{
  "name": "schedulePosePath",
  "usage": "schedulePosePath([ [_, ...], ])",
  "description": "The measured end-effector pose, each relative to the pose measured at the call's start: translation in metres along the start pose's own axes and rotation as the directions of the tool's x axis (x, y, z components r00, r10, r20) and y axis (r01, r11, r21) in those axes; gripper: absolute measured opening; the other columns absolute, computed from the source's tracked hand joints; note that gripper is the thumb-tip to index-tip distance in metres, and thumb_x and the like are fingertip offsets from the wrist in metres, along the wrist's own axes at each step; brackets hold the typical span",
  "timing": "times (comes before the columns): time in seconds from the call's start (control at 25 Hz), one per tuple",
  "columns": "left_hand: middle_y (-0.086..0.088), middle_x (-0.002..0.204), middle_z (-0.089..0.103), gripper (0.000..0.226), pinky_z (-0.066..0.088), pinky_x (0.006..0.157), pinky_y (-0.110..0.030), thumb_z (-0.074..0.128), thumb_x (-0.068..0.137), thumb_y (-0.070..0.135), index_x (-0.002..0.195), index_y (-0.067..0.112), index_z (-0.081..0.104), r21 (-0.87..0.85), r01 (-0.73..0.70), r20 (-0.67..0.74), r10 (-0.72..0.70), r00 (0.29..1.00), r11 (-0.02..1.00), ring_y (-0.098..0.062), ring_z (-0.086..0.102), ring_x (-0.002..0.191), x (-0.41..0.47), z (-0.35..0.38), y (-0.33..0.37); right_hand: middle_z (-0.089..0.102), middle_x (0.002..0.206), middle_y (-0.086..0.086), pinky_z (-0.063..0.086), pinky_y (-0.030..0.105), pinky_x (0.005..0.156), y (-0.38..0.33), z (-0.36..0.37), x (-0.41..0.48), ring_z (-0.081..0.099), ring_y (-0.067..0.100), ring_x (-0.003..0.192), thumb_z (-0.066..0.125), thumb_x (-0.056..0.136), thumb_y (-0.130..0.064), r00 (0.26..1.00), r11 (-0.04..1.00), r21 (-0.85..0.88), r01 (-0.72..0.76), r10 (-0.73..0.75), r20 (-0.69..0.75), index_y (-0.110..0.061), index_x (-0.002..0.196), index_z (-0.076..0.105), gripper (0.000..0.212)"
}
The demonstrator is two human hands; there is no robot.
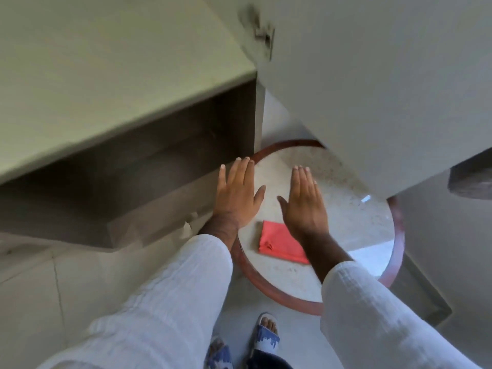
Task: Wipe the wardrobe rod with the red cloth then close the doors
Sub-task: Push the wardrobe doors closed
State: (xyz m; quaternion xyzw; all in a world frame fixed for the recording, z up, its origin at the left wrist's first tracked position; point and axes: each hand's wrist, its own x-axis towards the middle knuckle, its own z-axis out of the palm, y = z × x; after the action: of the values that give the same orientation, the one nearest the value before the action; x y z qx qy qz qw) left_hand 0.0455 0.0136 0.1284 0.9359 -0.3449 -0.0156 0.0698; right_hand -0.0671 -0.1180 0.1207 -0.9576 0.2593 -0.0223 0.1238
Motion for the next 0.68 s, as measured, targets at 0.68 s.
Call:
schedulePosePath([
  [0.68, -0.02, 0.172, 0.03, 0.076, 0.024, 0.131, -0.056, 0.033, 0.11, 0.054, 0.162, -0.001, 0.03, 0.616, -0.422, -0.665, 0.726, 0.175, 0.666, -0.034, 0.027, 0.162, 0.056, -0.651, 0.143, 0.0, 0.176, 0.022, 0.008, 0.047, 0.137, -0.104, -0.547, -0.026, 0.0, 0.033, 0.166, 0.046, 0.107, -0.054, 0.21, 0.948, 0.175, 0.266, 0.121, -0.97, 0.002, 0.165, 0.005, 0.09],
])
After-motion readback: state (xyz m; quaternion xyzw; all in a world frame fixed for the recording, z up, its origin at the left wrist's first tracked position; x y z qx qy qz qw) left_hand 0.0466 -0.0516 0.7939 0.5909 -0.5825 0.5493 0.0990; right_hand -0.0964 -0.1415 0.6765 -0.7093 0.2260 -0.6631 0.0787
